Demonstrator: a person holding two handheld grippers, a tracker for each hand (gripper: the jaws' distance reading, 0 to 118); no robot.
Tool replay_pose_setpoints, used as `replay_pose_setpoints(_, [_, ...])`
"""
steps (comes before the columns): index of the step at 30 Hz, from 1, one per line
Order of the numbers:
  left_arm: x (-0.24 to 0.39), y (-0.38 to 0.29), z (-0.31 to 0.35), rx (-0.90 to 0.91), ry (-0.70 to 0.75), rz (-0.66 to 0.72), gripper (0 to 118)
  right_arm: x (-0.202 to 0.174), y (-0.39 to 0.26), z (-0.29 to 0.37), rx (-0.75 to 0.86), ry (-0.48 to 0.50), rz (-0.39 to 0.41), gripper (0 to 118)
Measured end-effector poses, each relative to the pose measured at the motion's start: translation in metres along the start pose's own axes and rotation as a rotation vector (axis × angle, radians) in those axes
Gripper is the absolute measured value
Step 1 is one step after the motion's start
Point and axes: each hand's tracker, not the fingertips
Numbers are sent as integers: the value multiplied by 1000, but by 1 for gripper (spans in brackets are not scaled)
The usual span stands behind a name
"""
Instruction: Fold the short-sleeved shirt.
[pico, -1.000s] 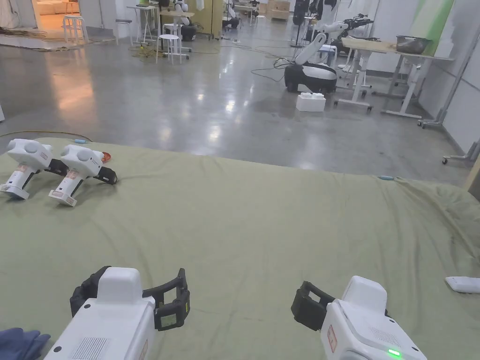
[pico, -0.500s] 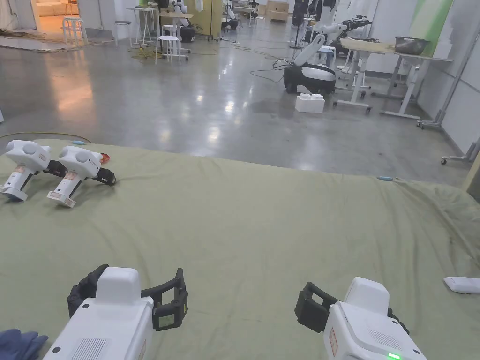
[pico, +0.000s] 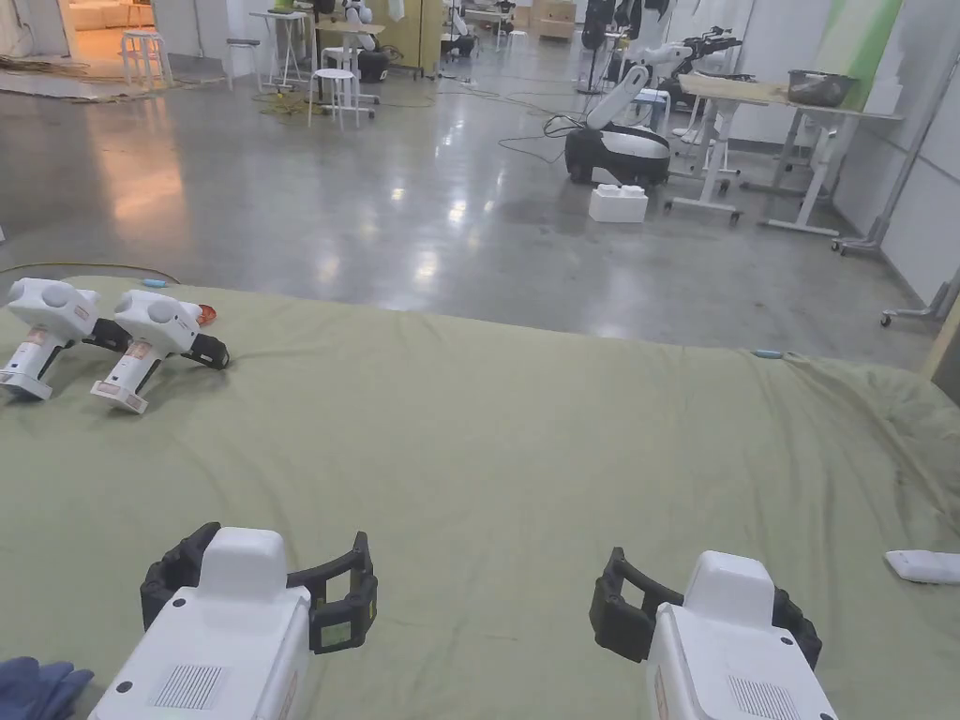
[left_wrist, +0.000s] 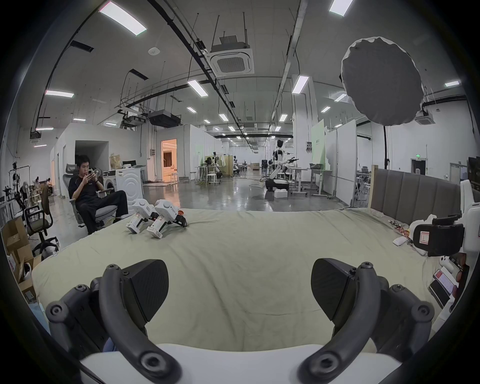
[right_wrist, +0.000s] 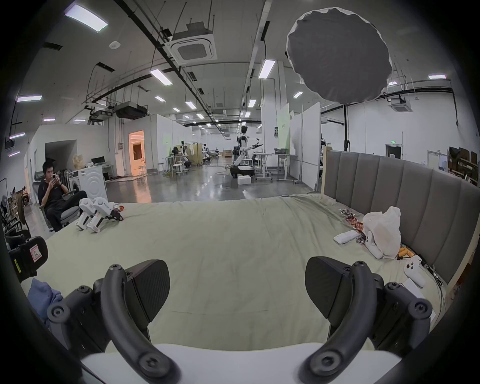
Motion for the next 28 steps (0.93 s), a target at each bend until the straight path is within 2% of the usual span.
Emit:
replay_pose_setpoints(9, [-5, 2, -1, 5, 12, 5, 113, 2, -5, 1, 68, -10, 20, 107])
replay_pose_setpoints(18, [-6, -2, -2, 13, 19, -7, 113, 6, -5, -1, 63, 3, 3, 107])
replay_pose_setpoints(28, [-8, -6, -4, 17, 20, -11, 113, 6, -7, -3, 83, -22, 27, 108])
